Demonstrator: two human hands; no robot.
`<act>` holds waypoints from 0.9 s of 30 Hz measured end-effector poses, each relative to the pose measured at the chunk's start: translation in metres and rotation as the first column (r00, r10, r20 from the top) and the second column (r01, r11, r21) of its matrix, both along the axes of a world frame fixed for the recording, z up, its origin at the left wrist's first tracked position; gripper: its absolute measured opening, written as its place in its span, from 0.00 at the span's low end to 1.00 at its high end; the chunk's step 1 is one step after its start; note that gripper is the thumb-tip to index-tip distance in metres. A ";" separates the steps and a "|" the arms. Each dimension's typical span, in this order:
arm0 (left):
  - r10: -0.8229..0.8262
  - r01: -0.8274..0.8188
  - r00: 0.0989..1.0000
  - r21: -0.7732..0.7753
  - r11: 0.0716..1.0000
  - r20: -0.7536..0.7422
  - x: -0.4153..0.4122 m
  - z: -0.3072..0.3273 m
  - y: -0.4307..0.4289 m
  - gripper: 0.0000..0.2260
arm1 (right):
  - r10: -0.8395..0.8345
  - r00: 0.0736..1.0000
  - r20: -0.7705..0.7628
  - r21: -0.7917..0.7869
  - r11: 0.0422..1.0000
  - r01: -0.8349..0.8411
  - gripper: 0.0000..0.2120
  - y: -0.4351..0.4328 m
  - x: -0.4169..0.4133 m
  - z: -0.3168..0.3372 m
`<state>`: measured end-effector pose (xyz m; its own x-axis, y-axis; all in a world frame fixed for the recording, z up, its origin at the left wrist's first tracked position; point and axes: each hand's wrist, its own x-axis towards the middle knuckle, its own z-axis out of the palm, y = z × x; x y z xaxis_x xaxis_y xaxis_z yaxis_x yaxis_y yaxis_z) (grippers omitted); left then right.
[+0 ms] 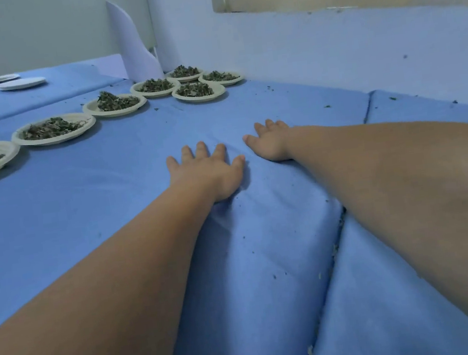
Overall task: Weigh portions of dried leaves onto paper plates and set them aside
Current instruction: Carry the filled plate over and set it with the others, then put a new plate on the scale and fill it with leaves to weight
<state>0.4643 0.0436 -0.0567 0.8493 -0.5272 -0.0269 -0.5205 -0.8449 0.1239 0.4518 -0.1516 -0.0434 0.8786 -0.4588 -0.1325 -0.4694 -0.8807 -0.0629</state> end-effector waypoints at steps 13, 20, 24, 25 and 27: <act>-0.149 0.148 0.989 -0.026 0.989 -0.009 -0.179 -0.003 -0.006 0.34 | 0.037 0.995 -0.092 0.019 0.999 -0.036 0.36 0.029 -0.163 0.004; -0.277 0.258 0.956 -0.179 0.949 -0.092 -0.247 0.007 -0.005 0.27 | 0.161 0.987 -0.012 -0.007 0.987 -0.161 0.26 0.052 -0.256 0.019; -0.244 0.236 0.969 -0.139 0.962 -0.046 -0.286 0.012 -0.004 0.20 | 0.221 0.975 -0.004 0.034 0.975 -0.221 0.27 0.052 -0.302 0.022; -0.250 0.247 0.968 -0.094 0.964 -0.015 -0.293 0.013 -0.006 0.20 | 0.228 0.974 -0.008 0.040 0.973 -0.228 0.27 0.049 -0.313 0.023; -0.298 0.297 0.954 -0.079 0.952 -0.008 -0.308 0.014 -0.017 0.22 | 0.214 0.977 -0.001 0.053 0.976 -0.213 0.25 0.041 -0.340 0.027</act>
<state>0.1563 0.0263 -0.0430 0.6535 -0.7569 0.0078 -0.7435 -0.6399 0.1943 0.1117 -0.1108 -0.0162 0.9546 -0.2530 -0.1572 -0.2714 -0.9563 -0.1091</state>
